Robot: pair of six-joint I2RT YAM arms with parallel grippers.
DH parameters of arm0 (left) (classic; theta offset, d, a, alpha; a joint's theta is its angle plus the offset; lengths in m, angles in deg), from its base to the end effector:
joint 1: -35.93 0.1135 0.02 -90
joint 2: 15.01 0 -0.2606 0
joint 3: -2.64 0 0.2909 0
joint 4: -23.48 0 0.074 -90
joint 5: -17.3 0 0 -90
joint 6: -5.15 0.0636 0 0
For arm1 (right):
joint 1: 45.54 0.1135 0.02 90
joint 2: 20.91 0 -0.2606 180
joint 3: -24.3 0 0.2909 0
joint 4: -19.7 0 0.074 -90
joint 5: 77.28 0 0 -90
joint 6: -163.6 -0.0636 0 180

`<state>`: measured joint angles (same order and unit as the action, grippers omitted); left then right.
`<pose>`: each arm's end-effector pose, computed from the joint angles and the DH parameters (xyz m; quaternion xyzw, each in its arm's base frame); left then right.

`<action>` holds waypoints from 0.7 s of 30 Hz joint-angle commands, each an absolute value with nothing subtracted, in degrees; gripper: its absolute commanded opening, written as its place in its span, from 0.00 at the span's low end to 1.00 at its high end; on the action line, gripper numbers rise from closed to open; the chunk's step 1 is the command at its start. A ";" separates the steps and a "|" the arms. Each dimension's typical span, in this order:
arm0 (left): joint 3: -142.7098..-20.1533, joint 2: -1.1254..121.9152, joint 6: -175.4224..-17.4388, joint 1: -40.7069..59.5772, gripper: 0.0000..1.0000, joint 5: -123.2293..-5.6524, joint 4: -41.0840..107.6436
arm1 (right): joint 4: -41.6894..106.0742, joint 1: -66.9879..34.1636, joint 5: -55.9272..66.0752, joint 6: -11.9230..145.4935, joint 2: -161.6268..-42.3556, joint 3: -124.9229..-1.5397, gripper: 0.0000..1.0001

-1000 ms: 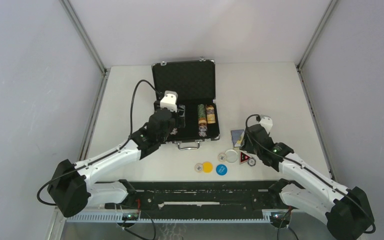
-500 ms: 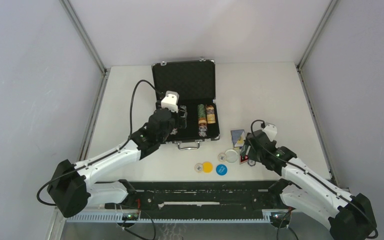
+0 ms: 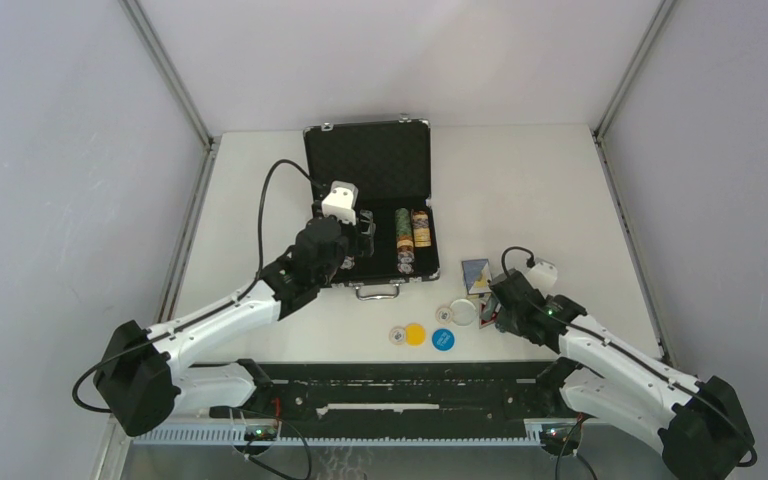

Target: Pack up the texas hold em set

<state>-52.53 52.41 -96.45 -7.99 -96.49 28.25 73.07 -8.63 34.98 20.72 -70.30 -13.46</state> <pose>0.2559 -0.2109 0.2537 0.1012 0.7897 -0.1244 0.5921 0.1675 0.0957 0.1323 0.1744 0.9428 0.0164 0.2835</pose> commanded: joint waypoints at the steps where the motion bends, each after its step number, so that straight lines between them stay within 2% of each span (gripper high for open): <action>1: -52.01 50.70 -96.45 -8.16 0.72 -96.69 26.17 | 74.05 -7.93 36.73 17.27 -70.11 -13.38 0.84; 13: -51.98 50.62 -96.13 -8.14 0.72 -96.92 26.50 | 69.93 -10.67 32.20 20.56 -71.07 -12.26 0.89; 21: -52.02 50.82 -95.84 -8.18 0.72 -97.66 26.77 | 66.90 -11.87 30.22 21.18 -71.73 -10.27 0.88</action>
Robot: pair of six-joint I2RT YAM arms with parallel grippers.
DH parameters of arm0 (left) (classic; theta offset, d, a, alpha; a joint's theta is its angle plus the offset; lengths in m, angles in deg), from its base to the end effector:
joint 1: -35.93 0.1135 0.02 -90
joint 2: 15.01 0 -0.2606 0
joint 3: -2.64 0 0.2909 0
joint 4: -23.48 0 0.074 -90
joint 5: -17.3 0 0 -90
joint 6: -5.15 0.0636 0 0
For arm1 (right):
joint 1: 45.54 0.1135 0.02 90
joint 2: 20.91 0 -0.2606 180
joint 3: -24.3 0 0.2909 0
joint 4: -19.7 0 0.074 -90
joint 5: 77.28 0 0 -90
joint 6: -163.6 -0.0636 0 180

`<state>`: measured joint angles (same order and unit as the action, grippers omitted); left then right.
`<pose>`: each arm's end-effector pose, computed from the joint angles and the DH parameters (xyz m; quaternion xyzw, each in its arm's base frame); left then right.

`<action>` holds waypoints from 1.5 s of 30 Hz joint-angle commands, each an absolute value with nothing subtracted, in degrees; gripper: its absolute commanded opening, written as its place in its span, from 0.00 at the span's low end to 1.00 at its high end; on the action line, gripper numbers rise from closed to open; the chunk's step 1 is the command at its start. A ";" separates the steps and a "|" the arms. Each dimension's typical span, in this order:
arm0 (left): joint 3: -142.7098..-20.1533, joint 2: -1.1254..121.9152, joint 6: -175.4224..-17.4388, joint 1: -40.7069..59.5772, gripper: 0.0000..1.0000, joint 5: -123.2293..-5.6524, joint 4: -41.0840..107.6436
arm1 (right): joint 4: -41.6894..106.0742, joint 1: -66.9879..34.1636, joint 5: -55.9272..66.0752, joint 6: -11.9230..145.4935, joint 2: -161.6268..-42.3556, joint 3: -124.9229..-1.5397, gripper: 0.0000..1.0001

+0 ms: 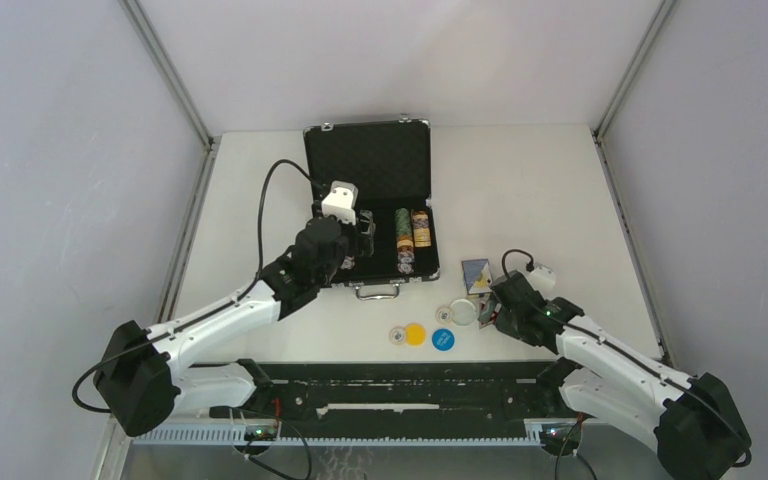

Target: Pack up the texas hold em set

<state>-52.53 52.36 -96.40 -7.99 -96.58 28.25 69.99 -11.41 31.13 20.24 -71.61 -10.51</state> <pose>0.2559 -0.2107 0.2540 0.1010 0.7895 -0.1238 0.5927 0.1677 0.0894 0.1126 0.1939 0.9468 0.0278 0.2554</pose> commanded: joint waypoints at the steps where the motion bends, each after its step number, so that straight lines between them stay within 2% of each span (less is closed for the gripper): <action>1: -51.98 50.90 -95.84 -8.19 0.72 -97.61 26.77 | 66.66 -11.93 30.16 21.33 -71.91 -10.23 0.88; 21: -51.95 51.06 -95.46 -8.11 0.72 -98.78 27.30 | 60.44 -12.14 26.87 24.05 -75.70 -10.88 0.87; 45: -52.23 52.23 -96.33 -8.18 0.71 -97.63 27.39 | 64.34 -5.22 31.52 22.36 -75.31 -10.87 0.80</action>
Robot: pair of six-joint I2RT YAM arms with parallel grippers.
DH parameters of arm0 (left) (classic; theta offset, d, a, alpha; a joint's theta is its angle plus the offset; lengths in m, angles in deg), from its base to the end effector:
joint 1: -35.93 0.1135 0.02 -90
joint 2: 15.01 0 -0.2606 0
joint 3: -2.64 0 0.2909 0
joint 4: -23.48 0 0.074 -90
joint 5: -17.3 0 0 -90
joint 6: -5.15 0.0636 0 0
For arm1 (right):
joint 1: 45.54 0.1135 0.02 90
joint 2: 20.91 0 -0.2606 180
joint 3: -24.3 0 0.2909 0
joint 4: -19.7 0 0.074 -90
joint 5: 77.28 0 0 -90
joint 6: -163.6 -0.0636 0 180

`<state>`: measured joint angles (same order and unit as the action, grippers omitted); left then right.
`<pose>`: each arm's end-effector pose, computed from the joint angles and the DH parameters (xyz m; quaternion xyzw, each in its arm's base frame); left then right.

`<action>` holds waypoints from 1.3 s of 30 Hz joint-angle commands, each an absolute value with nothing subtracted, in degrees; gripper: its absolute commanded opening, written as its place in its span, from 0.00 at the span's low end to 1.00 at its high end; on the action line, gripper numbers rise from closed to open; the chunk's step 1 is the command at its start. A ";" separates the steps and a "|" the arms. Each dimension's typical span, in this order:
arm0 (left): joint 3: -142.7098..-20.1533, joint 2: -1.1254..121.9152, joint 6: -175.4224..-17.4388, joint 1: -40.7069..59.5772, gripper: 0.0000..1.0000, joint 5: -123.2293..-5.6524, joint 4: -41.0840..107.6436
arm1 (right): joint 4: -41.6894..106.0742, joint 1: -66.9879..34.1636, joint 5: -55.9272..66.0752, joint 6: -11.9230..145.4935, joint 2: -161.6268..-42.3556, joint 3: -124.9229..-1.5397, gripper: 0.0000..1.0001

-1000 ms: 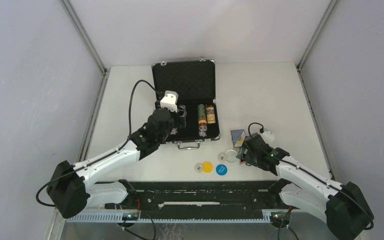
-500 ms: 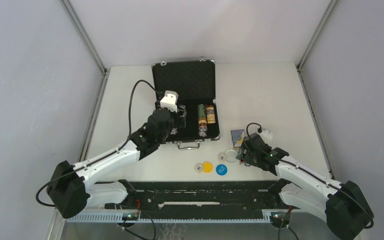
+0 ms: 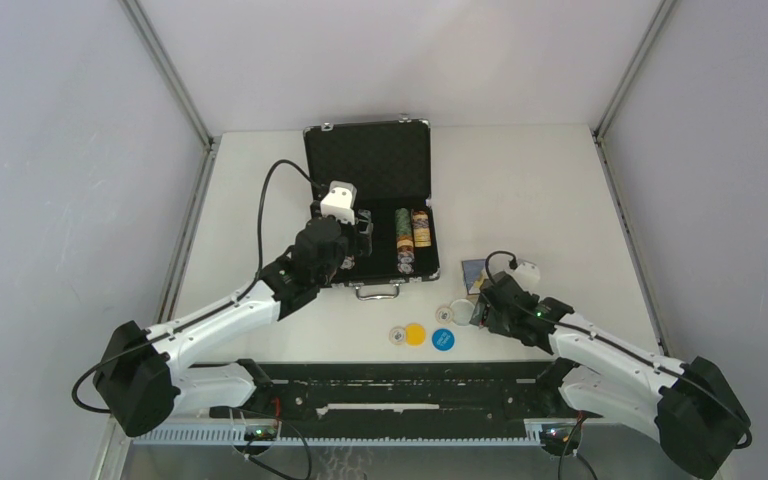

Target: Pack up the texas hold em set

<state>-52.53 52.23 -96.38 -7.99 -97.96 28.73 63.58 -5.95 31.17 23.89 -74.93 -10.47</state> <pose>0.2560 -0.2088 0.2538 0.0948 0.7910 -0.1131 0.5938 0.1687 0.1134 0.1086 0.1218 0.9530 0.0502 0.2727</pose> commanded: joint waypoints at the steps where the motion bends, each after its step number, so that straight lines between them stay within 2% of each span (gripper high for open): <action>1: -52.24 52.27 -96.36 -8.19 0.71 -97.66 27.45 | 64.10 -5.00 31.45 22.36 -75.46 -10.92 0.80; 9: -52.20 52.35 -96.59 -8.13 0.71 -97.69 27.44 | 64.00 -2.96 31.34 21.29 -76.17 -10.94 0.79; 19: -52.41 52.85 -97.07 -8.15 0.71 -97.11 27.40 | 63.99 -0.91 31.86 20.40 -76.74 -10.92 0.73; 39: -52.32 52.84 -97.19 -8.17 0.71 -97.40 27.56 | 64.80 1.40 33.01 21.39 -78.82 -11.66 0.73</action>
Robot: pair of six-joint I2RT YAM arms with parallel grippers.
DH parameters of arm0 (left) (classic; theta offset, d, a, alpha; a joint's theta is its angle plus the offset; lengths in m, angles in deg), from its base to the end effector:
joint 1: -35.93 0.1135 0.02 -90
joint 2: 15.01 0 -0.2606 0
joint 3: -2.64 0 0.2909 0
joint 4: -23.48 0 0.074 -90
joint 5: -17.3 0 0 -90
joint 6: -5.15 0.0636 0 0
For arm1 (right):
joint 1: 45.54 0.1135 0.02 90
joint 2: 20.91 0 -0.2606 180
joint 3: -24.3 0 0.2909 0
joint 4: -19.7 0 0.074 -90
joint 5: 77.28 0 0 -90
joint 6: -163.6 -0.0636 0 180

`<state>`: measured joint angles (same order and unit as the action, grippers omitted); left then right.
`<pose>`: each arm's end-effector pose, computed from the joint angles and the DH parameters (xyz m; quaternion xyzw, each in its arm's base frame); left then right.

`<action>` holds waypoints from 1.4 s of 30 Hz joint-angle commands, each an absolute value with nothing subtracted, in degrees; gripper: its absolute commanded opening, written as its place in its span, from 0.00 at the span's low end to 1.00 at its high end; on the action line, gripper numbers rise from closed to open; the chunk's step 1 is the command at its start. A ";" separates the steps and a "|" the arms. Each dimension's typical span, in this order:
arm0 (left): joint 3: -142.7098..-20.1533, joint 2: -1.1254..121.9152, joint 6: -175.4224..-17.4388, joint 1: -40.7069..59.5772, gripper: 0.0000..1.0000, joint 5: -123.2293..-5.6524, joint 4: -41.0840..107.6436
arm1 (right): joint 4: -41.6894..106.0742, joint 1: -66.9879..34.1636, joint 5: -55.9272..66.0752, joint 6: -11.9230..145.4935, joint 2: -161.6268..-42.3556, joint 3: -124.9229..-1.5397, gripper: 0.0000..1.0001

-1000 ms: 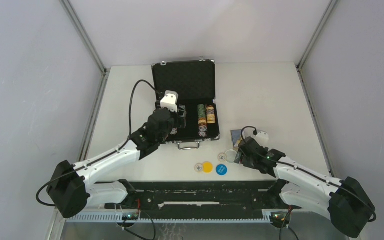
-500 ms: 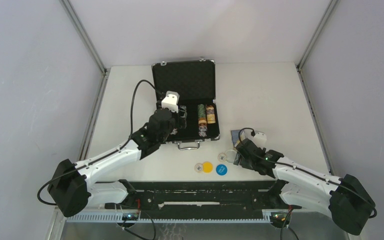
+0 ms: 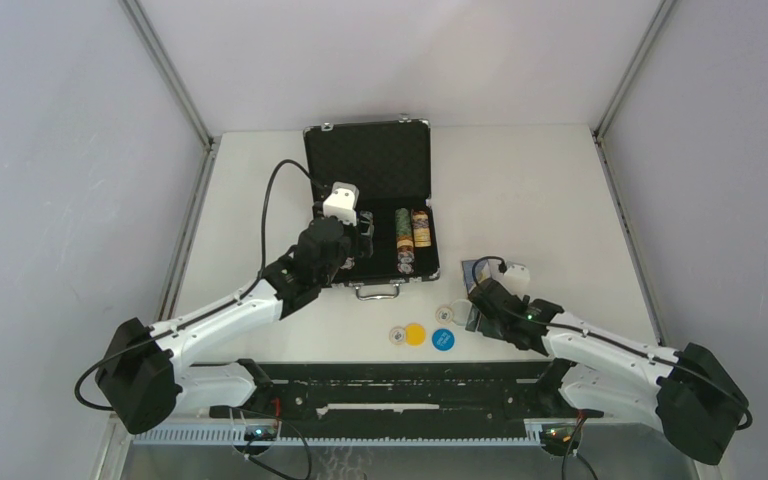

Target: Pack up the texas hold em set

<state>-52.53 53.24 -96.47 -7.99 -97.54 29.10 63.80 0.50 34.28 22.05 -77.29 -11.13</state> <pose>0.2573 -0.2107 0.2475 0.1003 0.7971 -0.1106 0.5851 0.1581 0.1303 0.1058 0.0865 0.9561 0.0393 0.2772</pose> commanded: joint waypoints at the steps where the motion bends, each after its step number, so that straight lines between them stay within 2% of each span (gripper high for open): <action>1: -52.26 52.73 -97.23 -8.14 0.71 -97.36 27.56 | 64.43 1.49 32.91 21.33 -79.09 -11.67 0.73; 16: -52.50 53.03 -97.67 -8.18 0.70 -96.88 27.47 | 66.43 2.41 33.11 20.57 -78.84 -12.67 0.73; 23: -52.41 52.32 -97.72 -8.19 0.70 -96.74 27.61 | 71.20 3.18 36.12 17.71 -80.98 -14.67 0.78; 27: -52.40 52.42 -97.86 -8.18 0.70 -96.75 27.61 | 70.64 3.24 36.24 18.08 -81.91 -14.86 0.77; 42: -52.28 52.62 -97.75 -8.18 0.71 -97.14 27.75 | 70.82 3.92 36.68 18.47 -85.36 -16.33 0.63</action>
